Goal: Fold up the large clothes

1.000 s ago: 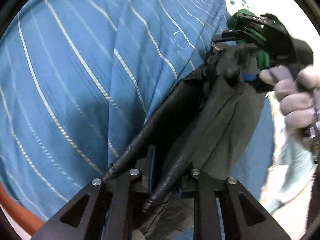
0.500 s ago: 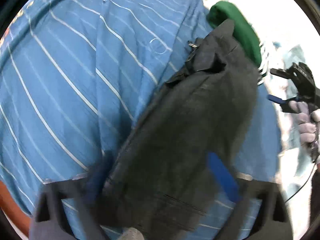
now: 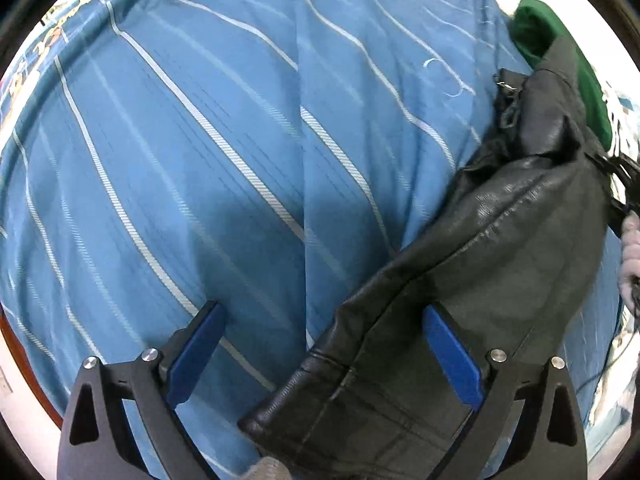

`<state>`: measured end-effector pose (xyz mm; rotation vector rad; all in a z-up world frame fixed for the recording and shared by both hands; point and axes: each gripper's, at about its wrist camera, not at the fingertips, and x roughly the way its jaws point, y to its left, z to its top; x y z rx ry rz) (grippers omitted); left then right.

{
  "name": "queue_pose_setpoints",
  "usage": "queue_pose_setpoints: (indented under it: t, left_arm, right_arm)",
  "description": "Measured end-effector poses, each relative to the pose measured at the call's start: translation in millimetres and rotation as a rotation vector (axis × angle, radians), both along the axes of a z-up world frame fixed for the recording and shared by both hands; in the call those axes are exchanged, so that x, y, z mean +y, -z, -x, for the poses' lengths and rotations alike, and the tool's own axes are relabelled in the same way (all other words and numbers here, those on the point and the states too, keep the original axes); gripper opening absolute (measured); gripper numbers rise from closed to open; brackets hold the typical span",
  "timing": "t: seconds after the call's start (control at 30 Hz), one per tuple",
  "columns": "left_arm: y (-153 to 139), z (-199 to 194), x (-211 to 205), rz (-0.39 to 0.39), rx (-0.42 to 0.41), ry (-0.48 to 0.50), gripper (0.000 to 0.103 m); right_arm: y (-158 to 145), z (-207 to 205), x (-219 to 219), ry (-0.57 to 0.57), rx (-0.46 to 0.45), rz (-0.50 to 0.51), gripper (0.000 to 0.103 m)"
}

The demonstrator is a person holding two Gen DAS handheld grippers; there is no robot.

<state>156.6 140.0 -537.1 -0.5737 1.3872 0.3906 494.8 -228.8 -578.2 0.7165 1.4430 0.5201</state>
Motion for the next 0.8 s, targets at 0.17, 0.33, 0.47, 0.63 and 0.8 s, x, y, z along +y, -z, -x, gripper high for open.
queue_pose_setpoints:
  t: [0.17, 0.33, 0.47, 0.63, 0.8]
  left_arm:
    - [-26, -13, 0, -0.054, -0.032, 0.02, 0.101]
    - [-74, -12, 15, 0.003, -0.148, -0.024, 0.101]
    - [-100, -8, 16, -0.035, -0.177, -0.027, 0.101]
    - [-84, -14, -22, -0.065, -0.105, 0.038, 0.101]
    - [-72, -23, -60, -0.068, -0.077, 0.086, 0.101]
  right_arm:
    - [-32, 43, -49, 0.239, 0.007, -0.061, 0.018]
    - [-61, 139, -151, 0.547, 0.084, -0.013, 0.018]
    - [-82, 239, -214, 0.648, 0.162, 0.188, 0.018]
    - [-58, 333, -260, 0.699, 0.388, 0.236, 0.03]
    - [-57, 362, -290, 0.634, 0.461, 0.324, 0.064]
